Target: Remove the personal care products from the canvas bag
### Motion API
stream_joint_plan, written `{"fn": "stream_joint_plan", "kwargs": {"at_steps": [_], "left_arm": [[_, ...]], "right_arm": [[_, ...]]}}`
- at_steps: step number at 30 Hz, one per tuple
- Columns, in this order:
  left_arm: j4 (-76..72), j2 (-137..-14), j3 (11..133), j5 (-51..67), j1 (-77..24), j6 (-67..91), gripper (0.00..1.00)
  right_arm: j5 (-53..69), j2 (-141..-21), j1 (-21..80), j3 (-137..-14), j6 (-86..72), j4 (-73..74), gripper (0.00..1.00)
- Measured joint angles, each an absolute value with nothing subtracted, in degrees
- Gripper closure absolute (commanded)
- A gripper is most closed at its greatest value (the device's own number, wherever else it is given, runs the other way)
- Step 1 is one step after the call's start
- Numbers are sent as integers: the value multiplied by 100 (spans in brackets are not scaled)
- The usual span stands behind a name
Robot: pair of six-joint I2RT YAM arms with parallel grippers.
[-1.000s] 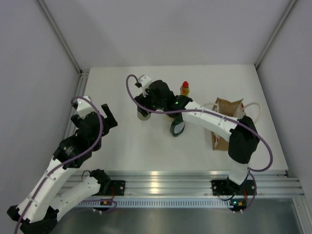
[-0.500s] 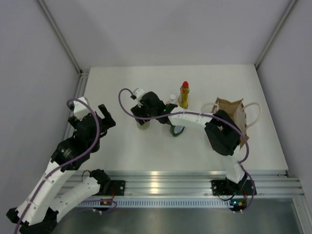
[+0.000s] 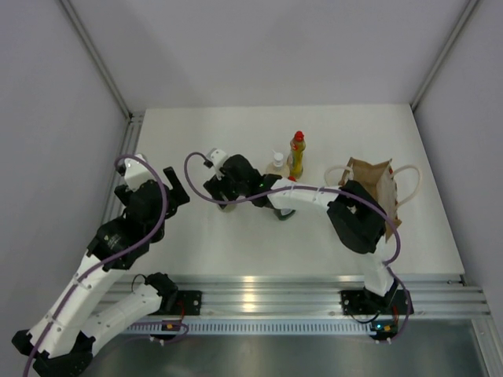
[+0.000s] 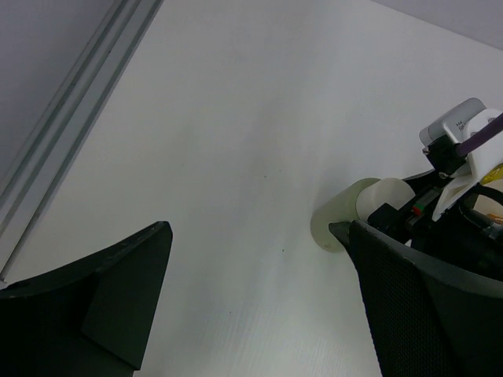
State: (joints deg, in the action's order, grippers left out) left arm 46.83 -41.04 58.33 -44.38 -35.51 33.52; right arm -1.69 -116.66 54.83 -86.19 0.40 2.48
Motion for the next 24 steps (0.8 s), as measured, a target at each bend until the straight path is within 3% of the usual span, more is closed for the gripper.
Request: {"fn": "stream_joint_plan", "kwargs": {"at_steps": [9,24], "left_arm": [[4681,-4097,5833,-4438,-3533,3354,2],[4672,-4104,5833,-4351,-3236,3315,2]], "right_arm": [[-274,-11262,5513,-8569,204,128,16],[-1245,-9537,5511,-7883,281,132,14]]}}
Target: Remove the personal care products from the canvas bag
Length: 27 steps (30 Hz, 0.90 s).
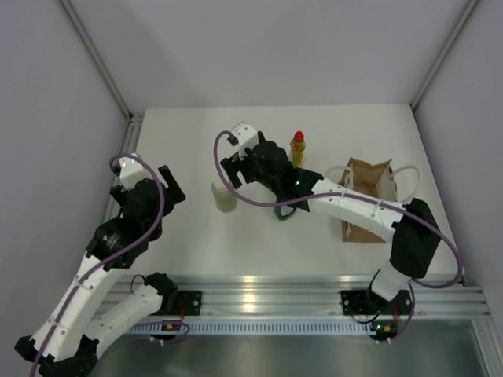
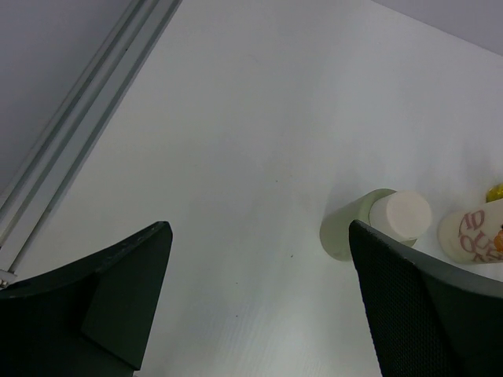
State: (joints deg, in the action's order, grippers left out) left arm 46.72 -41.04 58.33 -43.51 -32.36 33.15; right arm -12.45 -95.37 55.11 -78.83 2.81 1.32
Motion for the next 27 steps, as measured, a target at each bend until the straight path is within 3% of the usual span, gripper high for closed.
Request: {"fn": "stream_joint_plan", "kwargs": {"at_steps": [7,18,27], "left_arm": [[4628,-4195,5828,-4134,-2950,3183,2],[4628,-4993,5828,-3883,-2934,2912,2],[4635,-4604,5846,-3828,-2934,2510,2]], "right_arm": [[-2108,-8543,5188,-7561,-320,725,14],[-2980,-5669,3660,-6316,-1011,2353,8],[-3393,-4294,3468,-6073,-1343,3758,1]]}}
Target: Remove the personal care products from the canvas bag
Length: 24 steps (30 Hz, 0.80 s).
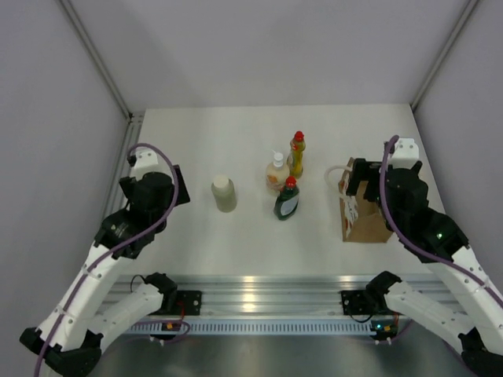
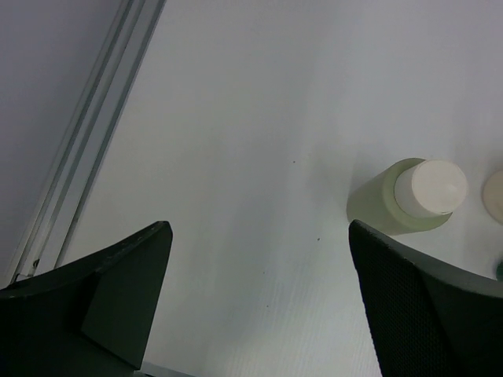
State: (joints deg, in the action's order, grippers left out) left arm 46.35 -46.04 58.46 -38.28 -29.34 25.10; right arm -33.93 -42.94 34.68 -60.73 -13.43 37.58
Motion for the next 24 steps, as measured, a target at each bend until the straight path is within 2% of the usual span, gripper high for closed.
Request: {"fn": "stream_joint_plan", "kwargs": {"at_steps": [9,16,24], "left_arm": [[4672,-3854,6337,-3754,-2934,1970,2],[4700,-3712,6287,-3529,-2934,1782,2],[4727,-3684,6219,-3430,-2934,1785,2]], "right_arm": [[-3651,-3745,3468,-5961,-1682,4884,1],[-3859,-3199,3468,-5961,-1708,5159,1],[-4010,-3155,3468,-5961,-1726,5212,1]]}}
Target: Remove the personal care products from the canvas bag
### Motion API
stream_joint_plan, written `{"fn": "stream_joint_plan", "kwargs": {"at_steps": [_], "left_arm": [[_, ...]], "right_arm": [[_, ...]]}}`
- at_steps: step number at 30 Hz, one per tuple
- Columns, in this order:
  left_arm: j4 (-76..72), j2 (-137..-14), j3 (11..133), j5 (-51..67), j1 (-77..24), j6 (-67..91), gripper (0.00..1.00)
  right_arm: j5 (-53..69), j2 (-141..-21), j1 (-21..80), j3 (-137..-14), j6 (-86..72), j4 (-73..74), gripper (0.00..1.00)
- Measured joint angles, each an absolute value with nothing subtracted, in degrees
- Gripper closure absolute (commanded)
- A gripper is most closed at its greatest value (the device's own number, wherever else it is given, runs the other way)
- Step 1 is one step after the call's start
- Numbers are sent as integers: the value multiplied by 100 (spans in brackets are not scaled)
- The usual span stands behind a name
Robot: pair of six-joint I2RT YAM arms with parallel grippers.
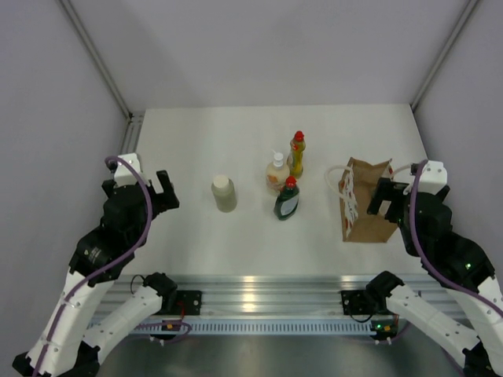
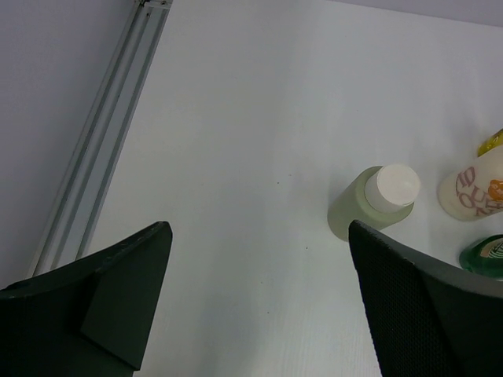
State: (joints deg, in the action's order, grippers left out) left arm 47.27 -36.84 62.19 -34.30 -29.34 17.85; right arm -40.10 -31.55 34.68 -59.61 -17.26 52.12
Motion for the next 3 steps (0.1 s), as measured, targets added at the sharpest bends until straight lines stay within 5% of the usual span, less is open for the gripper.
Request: {"fn": "stream_joint_plan", "kwargs": {"at_steps": [3], "left_arm": [[4727,-3684,6217,-3424,-2934,1787,2]], "right_arm": [[-4034,-3155,3468,-5961,-1767,5214,1]]}}
